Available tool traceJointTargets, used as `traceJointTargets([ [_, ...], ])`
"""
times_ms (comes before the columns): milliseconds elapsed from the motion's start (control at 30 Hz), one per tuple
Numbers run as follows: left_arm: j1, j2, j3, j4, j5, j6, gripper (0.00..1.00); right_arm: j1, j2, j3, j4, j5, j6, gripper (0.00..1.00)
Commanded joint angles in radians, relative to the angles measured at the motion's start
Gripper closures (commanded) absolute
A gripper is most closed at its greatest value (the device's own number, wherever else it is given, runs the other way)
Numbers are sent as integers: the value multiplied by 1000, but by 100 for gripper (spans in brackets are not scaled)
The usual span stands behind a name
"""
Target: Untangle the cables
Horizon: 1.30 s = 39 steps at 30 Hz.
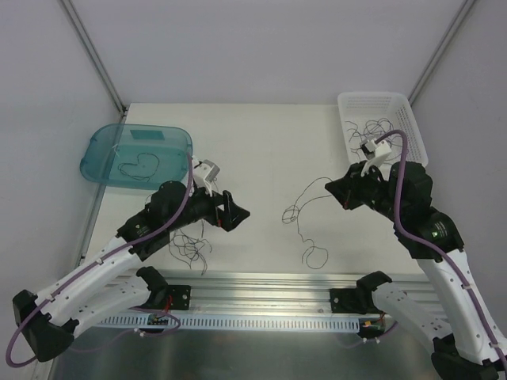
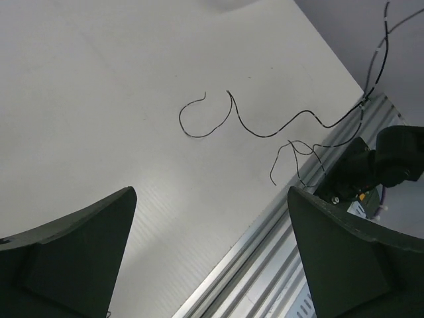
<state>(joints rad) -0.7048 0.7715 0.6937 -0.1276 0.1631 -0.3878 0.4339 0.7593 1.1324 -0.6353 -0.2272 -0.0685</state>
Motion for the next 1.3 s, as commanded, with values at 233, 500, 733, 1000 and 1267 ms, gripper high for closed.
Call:
traceJointTargets([
  [233, -260, 231, 182, 238, -39, 132, 1, 39, 21, -34, 175, -98, 133, 99],
  [500, -343, 426, 283, 324, -30, 135, 1, 86, 25, -51, 197, -78, 148, 99],
  [733, -357, 465, 283, 325, -91, 110, 68, 95, 17, -72, 204, -57, 147, 99],
  [1000, -355, 419, 302, 281, -197, 105, 100, 95, -6, -98, 166, 31, 159, 54],
  [1267, -259, 417, 495, 31, -297, 102, 100, 88, -8, -42, -15, 399, 150, 3],
])
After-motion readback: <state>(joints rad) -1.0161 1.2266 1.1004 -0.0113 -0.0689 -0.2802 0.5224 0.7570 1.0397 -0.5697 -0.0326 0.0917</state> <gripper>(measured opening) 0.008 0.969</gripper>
